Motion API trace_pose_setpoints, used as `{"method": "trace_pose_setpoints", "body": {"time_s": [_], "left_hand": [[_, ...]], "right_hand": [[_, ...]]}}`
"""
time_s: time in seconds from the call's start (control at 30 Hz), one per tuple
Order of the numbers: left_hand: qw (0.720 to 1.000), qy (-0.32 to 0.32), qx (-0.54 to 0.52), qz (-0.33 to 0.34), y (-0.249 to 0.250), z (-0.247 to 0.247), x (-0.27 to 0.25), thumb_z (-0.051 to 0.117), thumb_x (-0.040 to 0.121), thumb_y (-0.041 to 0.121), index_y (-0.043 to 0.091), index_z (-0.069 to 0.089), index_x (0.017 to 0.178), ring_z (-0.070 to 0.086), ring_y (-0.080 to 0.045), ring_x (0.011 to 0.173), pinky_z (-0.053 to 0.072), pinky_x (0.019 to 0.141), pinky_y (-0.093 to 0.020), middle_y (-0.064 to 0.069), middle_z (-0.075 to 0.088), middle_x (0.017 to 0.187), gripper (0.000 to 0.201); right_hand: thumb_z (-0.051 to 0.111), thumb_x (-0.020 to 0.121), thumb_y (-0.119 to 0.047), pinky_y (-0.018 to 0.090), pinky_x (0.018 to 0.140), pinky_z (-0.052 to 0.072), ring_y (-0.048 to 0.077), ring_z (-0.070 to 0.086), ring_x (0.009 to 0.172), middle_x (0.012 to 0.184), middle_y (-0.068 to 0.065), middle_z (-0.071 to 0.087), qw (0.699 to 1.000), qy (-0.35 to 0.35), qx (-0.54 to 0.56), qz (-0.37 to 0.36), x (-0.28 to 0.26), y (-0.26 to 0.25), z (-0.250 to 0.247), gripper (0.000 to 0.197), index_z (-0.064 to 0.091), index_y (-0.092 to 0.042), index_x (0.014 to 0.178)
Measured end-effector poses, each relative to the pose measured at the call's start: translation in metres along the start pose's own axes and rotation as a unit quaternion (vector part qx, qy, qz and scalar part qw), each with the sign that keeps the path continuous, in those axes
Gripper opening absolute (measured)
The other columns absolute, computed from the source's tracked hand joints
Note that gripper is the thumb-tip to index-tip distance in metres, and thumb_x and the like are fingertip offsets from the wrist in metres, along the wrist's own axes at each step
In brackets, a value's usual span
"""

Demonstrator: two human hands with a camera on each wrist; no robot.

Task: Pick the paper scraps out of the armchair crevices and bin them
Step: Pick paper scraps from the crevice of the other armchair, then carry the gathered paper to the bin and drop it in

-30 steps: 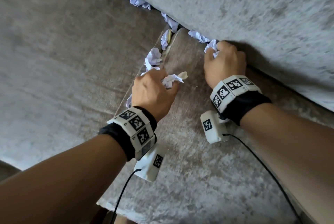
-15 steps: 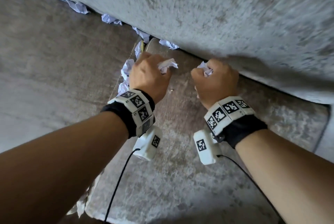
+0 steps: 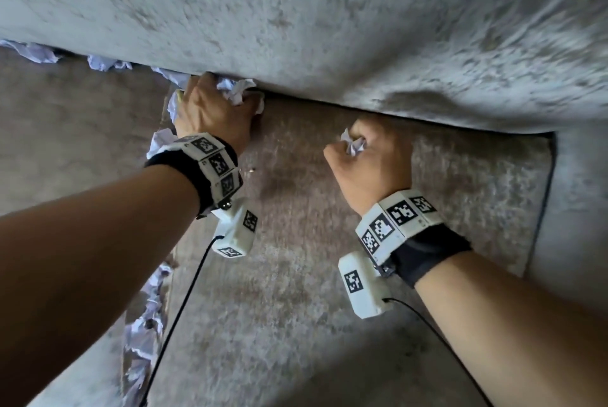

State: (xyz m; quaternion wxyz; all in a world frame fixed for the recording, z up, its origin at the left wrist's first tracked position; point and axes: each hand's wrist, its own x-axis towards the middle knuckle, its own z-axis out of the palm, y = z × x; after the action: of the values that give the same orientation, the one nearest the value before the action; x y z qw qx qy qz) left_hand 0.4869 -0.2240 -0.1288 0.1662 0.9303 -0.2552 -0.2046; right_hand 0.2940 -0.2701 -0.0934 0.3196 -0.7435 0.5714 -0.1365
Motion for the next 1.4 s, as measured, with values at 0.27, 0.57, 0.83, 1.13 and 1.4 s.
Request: {"method": "trace_pose_setpoints", "body": {"time_s": [0.27, 0.57, 0.83, 1.13, 1.4], "left_hand": [[0.996, -0.037, 0.048, 0.07, 0.005, -0.006, -0.005, 0.058, 0.088, 0.048, 0.019, 0.07, 0.098, 0.054, -0.034, 0.107, 0.031, 0.077, -0.034, -0.007, 0.056, 0.123, 0.033], [0.993, -0.095, -0.024, 0.067, -0.011, -0.038, -0.095, 0.057, 0.091, 0.044, 0.022, 0.053, 0.083, 0.055, -0.03, 0.074, 0.041, 0.061, -0.032, -0.002, 0.057, 0.078, 0.024], [0.996, -0.062, -0.036, 0.055, 0.0, -0.172, -0.173, 0.053, 0.093, 0.049, 0.021, 0.049, 0.084, 0.059, -0.041, 0.09, 0.042, 0.07, -0.037, -0.016, 0.066, 0.092, 0.029], [0.993, 0.098, -0.056, -0.015, -0.003, -0.421, -0.287, 0.052, 0.093, 0.045, 0.02, 0.051, 0.074, 0.055, -0.032, 0.077, 0.042, 0.066, -0.034, -0.001, 0.06, 0.076, 0.031], [0.971, 0.229, -0.026, -0.059, -0.065, -0.605, -0.377, 0.053, 0.092, 0.044, 0.02, 0.062, 0.086, 0.06, -0.035, 0.086, 0.042, 0.067, -0.033, -0.008, 0.065, 0.085, 0.026]], "right_hand": [[0.059, 0.069, -0.022, 0.018, 0.052, 0.033, 0.018, 0.054, 0.054, 0.058, -0.01, 0.054, 1.0, -0.02, 0.012, 0.004, -0.007, -0.005, 0.003, 0.011, 0.051, -0.021, 0.062], [0.052, 0.081, -0.026, 0.039, 0.066, 0.053, 0.029, 0.063, 0.059, 0.059, 0.003, 0.064, 0.997, -0.083, -0.004, -0.006, -0.032, -0.036, -0.036, 0.019, 0.054, -0.012, 0.069], [0.056, 0.089, -0.026, 0.032, 0.053, 0.034, 0.031, 0.053, 0.059, 0.058, 0.008, 0.057, 0.986, -0.106, -0.008, -0.125, -0.094, -0.132, -0.118, 0.027, 0.054, -0.008, 0.069], [0.055, 0.089, -0.026, 0.031, 0.054, 0.036, 0.03, 0.04, 0.056, 0.058, 0.007, 0.048, 0.921, -0.205, 0.001, -0.331, -0.19, -0.329, -0.219, 0.026, 0.046, -0.012, 0.069], [0.058, 0.086, -0.033, 0.03, 0.06, 0.042, 0.037, 0.06, 0.072, 0.079, 0.021, 0.065, 0.833, -0.199, 0.001, -0.516, -0.295, -0.523, -0.246, 0.024, 0.063, -0.009, 0.086]]}}
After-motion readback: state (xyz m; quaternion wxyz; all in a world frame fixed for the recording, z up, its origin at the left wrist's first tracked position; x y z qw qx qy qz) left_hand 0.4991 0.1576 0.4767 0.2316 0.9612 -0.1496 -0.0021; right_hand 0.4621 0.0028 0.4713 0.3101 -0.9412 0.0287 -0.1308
